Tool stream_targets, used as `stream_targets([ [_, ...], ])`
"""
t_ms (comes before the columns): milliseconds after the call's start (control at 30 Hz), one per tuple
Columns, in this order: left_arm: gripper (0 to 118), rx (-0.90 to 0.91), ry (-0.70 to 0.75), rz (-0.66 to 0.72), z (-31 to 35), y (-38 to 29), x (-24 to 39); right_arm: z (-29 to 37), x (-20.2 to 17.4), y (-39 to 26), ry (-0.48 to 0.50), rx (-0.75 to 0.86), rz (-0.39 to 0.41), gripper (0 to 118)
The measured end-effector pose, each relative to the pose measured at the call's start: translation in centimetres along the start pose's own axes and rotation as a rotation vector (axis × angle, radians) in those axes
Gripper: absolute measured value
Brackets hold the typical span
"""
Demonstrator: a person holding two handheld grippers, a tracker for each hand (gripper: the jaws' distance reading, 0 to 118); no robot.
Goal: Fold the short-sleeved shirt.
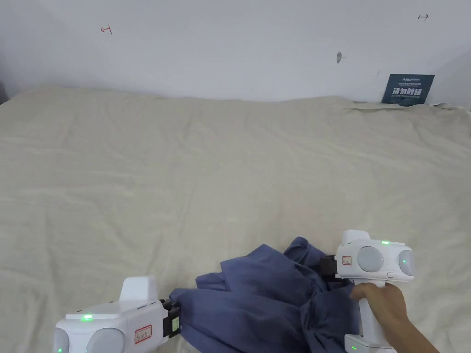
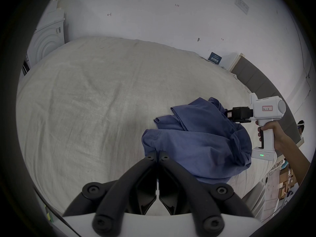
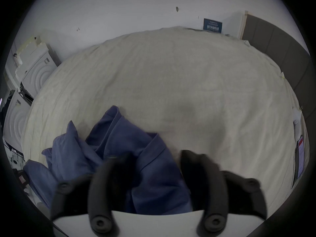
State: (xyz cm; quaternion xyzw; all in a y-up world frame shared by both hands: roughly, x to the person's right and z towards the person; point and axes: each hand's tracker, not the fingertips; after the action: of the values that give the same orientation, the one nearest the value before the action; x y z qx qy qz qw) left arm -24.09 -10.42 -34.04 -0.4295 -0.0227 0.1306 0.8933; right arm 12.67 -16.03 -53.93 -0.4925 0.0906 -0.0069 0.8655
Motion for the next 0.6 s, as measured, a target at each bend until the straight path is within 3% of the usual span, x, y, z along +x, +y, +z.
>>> stream_targets([
  [67, 0, 0.000, -0.002, 0.002, 0.1, -0.1, 0.0, -0.5, 0.5, -0.1, 0.017, -0.010, -0.020, 6],
  [600, 0, 0.098, -0.041, 0.106, 3.0, 1.4, -1.1, 12.7, 3.2, 0.3, 0.161, 0.251, -0.039, 3],
])
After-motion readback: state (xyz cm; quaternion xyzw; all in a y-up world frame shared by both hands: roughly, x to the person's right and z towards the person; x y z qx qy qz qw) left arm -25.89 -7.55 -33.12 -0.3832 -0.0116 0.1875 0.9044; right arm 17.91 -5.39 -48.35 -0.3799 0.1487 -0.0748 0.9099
